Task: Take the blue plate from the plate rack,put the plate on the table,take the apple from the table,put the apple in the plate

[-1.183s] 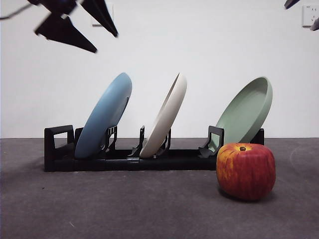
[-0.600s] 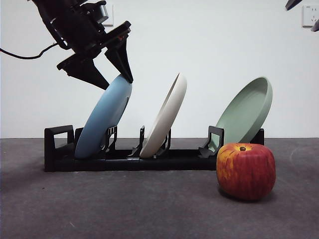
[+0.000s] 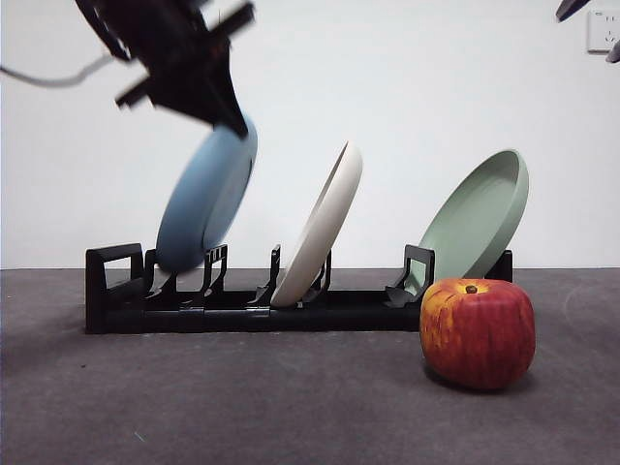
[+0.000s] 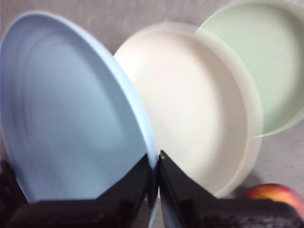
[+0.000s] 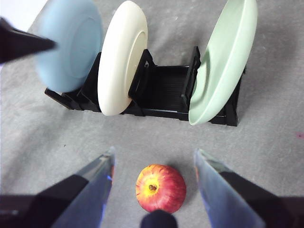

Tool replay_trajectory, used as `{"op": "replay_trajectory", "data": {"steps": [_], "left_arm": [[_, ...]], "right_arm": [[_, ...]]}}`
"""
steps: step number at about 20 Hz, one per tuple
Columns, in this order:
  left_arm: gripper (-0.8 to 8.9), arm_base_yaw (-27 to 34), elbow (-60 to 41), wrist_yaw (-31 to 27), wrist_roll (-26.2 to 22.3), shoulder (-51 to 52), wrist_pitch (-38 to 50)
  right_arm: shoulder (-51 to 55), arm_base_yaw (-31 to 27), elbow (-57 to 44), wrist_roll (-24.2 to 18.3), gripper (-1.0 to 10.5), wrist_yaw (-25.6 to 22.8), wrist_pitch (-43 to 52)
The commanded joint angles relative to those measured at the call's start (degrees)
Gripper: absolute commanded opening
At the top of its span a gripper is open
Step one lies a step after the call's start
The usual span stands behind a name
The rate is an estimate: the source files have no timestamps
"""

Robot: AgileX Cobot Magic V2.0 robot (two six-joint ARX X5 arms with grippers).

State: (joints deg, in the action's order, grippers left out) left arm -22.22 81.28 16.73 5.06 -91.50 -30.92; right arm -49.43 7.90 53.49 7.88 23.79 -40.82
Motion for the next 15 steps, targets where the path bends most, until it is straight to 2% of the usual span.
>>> {"op": "replay_trajectory", "data": {"steps": [1, 5, 7, 10, 12, 13, 15], "left_arm": [[-0.08, -0.50, -0.17, -0.96, -1.29, 5.42, -0.66], [-0.08, -2.60, -0.17, 2.47, -2.45, 16.90, -6.51], [-0.08, -4.63, -0.17, 3.21, -5.42, 23.17, -12.22], [-0.08, -8.96, -0.17, 2.89, -8.33, 30.88, -20.87], [-0.08, -12.28, -0.20, 2.47, -8.44, 33.81, -26.18], [-0.08, -14.10, -0.26, 0.83, -8.96, 34.77, -28.74], [-0.08, -18.34, -0.44, -6.08, -9.38, 35.41, -33.22]], "right_arm": [[-0.09, 0.04, 0.28, -0.52, 2.8, -0.55, -0.55], [-0.09, 0.02, 0.28, -0.90, 2.8, -5.92, -2.14], [-0.09, 0.02, 0.28, -0.96, 2.8, -7.96, -3.19], [-0.09, 0.02, 0.28, -1.18, 2.8, -9.18, -3.87], [-0.09, 0.02, 0.28, -1.18, 2.8, -9.16, -4.37], [-0.09, 0.02, 0.28, -1.18, 2.8, -9.14, -4.72], [-0.09, 0.02, 0.28, -1.18, 2.8, -9.11, -5.20]]}}
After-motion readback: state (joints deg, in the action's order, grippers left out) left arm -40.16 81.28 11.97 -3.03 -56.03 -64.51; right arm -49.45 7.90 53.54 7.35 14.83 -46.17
